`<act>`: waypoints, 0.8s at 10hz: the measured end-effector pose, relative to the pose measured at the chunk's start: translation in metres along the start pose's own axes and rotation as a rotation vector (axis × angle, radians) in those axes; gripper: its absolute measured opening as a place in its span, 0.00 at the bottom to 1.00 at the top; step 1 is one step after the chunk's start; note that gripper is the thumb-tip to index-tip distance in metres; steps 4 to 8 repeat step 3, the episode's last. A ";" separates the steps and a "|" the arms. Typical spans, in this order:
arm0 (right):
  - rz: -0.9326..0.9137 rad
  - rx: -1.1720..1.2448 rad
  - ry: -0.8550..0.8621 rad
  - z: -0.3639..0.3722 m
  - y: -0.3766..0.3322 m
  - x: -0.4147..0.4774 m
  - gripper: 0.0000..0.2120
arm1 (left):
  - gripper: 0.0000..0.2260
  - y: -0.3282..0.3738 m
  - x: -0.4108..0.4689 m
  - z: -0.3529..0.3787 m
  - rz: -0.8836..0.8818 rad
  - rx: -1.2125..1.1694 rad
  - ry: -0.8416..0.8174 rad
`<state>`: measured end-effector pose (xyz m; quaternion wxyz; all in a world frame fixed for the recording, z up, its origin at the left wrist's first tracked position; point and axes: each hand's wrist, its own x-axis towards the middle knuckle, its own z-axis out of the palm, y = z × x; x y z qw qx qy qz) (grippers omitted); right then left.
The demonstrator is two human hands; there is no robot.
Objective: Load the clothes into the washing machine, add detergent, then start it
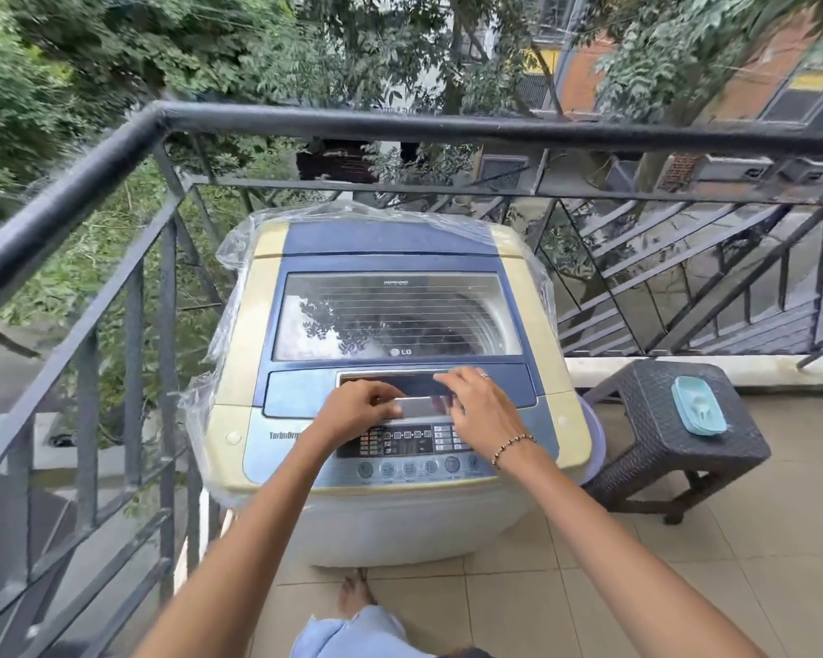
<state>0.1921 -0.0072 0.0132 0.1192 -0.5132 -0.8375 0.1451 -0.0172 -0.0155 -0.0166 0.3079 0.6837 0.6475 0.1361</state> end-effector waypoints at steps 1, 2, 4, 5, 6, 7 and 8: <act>-0.021 -0.026 0.024 -0.001 -0.006 0.017 0.18 | 0.12 -0.003 0.002 0.000 0.009 -0.002 -0.008; 0.000 0.006 0.084 -0.004 -0.011 0.039 0.12 | 0.08 -0.004 0.009 -0.006 0.028 -0.172 0.001; 0.024 -0.001 0.104 -0.007 -0.018 0.060 0.19 | 0.07 -0.005 0.027 -0.022 0.036 -0.444 0.158; 0.024 -0.001 0.104 -0.007 -0.018 0.060 0.19 | 0.07 -0.005 0.027 -0.022 0.036 -0.444 0.158; 0.024 -0.001 0.104 -0.007 -0.018 0.060 0.19 | 0.07 -0.005 0.027 -0.022 0.036 -0.444 0.158; 0.024 -0.001 0.104 -0.007 -0.018 0.060 0.19 | 0.07 -0.005 0.027 -0.022 0.036 -0.444 0.158; 0.024 -0.001 0.104 -0.007 -0.018 0.060 0.19 | 0.07 -0.005 0.027 -0.022 0.036 -0.444 0.158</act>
